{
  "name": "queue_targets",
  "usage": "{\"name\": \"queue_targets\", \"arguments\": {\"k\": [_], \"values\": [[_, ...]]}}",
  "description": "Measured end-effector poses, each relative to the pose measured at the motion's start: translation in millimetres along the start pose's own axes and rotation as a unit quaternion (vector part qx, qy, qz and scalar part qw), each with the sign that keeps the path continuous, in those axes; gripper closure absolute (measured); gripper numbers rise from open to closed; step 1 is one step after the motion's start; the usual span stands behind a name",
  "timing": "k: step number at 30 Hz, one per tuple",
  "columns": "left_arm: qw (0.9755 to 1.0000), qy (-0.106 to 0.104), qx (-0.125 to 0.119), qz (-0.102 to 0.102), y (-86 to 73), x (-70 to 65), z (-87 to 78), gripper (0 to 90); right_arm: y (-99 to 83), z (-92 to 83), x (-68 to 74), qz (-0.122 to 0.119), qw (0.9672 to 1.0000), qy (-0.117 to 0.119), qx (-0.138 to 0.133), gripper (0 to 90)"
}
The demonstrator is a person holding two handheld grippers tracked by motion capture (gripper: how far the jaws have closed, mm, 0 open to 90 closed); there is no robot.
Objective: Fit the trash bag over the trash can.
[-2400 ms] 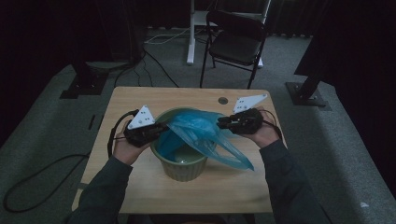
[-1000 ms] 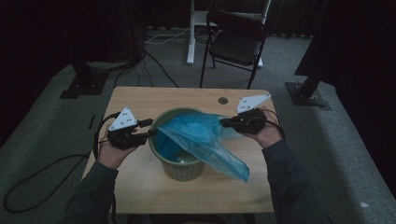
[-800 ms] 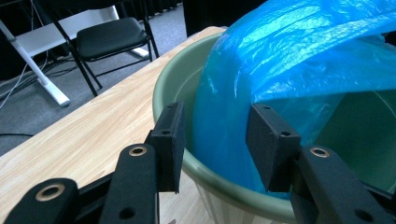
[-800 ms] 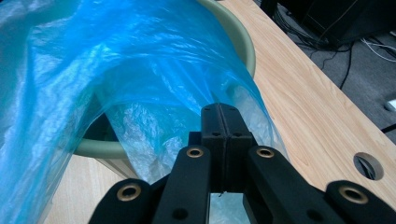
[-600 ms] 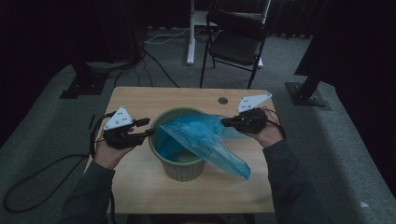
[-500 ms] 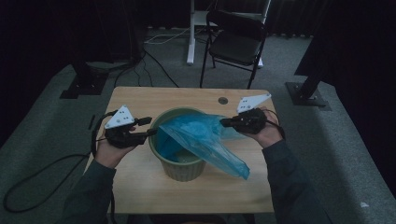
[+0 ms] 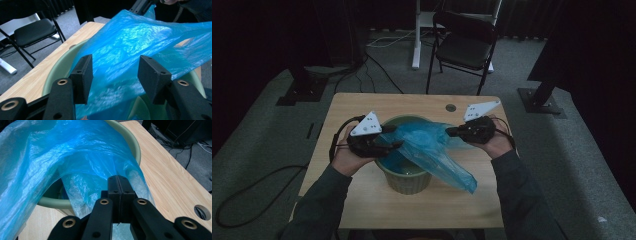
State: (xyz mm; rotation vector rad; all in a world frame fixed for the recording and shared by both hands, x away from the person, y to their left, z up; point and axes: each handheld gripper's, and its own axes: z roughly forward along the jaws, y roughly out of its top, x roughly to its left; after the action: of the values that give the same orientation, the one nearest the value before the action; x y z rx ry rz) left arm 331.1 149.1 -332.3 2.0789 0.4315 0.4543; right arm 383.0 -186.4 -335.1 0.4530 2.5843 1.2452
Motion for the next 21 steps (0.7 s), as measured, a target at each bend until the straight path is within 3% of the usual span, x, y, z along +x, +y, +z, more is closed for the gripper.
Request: {"name": "queue_targets", "arguments": {"k": [3, 4, 5, 7, 8, 9, 10, 21], "values": [[0.9995, 0.016, 0.021, 0.017, 1.7, -3.3, 9.0, 47.8, 0.0, 0.7, 0.7, 0.0, 1.0, 0.002, 0.0, 89.9], [0.9992, 0.023, 0.028, 0.02, 1.7, -3.6, 11.7, 56.4, 0.0, 0.8, 0.8, -0.002, 1.0, 0.002, -0.001, 89.9], [0.9989, 0.027, 0.033, 0.021, 1.5, -3.8, 13.9, 56.4, 0.0, 0.7, 1.0, -0.002, 1.0, 0.003, 0.0, 90.0], [0.9981, 0.04, 0.039, 0.026, 1.2, -4.1, 17.1, 68.1, -0.2, -0.1, 1.3, -0.001, 1.0, 0.003, 0.0, 89.9], [0.998, 0.043, 0.039, 0.026, 1.1, -3.4, 17.6, 78.7, -0.4, -1.0, 1.2, -0.003, 1.0, 0.003, 0.0, 89.9], [0.9979, 0.047, 0.037, 0.025, 1.0, -2.8, 17.5, 78.7, -0.4, -1.0, 1.2, -0.003, 1.0, 0.003, 0.0, 89.9], [0.9977, 0.052, 0.036, 0.024, 0.7, -2.0, 16.9, 85.5, -0.9, -2.0, 1.6, -0.005, 1.0, 0.002, 0.0, 90.0], [0.9953, 0.092, 0.023, -0.016, -14.6, 16.8, -4.6, 89.1, -11.6, -8.3, 1.7, -0.001, 1.0, 0.0, 0.009, 89.9]]}}
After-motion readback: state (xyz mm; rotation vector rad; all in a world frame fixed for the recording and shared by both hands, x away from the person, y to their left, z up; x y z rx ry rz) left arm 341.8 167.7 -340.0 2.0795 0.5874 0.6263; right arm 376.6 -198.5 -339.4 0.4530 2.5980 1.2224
